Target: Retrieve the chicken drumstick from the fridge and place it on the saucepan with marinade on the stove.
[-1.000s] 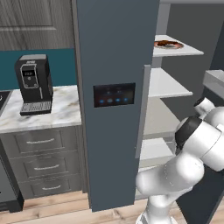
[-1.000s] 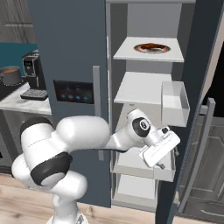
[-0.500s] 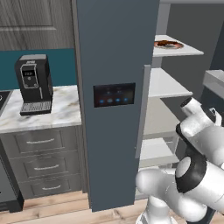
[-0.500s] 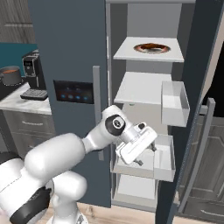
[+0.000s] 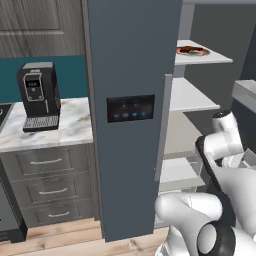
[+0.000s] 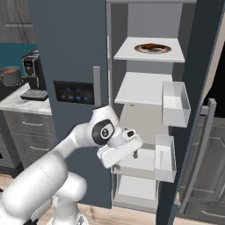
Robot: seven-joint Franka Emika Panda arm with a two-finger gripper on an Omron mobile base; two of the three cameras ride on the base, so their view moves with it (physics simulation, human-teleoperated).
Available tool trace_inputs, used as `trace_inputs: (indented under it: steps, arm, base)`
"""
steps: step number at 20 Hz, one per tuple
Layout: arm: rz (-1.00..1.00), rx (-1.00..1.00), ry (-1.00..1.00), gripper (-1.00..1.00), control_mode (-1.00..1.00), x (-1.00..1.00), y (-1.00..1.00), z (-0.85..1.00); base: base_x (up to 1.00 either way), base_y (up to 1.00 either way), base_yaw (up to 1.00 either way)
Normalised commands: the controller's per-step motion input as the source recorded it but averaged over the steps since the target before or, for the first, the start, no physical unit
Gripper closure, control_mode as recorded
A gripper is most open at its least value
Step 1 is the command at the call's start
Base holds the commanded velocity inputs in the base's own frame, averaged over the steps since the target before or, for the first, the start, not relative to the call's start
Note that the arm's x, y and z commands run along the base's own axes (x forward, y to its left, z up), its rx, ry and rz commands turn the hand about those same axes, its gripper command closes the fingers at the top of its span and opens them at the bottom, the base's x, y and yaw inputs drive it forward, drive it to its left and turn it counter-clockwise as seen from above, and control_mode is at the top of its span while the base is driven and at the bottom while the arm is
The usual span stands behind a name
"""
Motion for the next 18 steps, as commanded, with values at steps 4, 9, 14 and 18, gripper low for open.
trace_inputs:
  steps: [4, 9, 14, 18]
  arm:
    - [-0.31, 0.72, -0.35, -1.0, -1.0, 0.0, 0.71, -0.29]
    - [-0.25, 0.67, -0.48, -1.0, -1.0, 0.04, 0.84, -0.38]
    - [-0.25, 0.23, -0.43, -1.0, -1.0, 0.0, 0.66, -0.06]
    - [-0.23, -0.18, -0.02, -1.0, -1.0, 0.0, 0.68, 0.34]
  base:
    - [0.0, 0.0, 0.0]
    - [0.0, 0.0, 0.0]
    - [0.0, 0.0, 0.0]
    - [0.0, 0.0, 0.0]
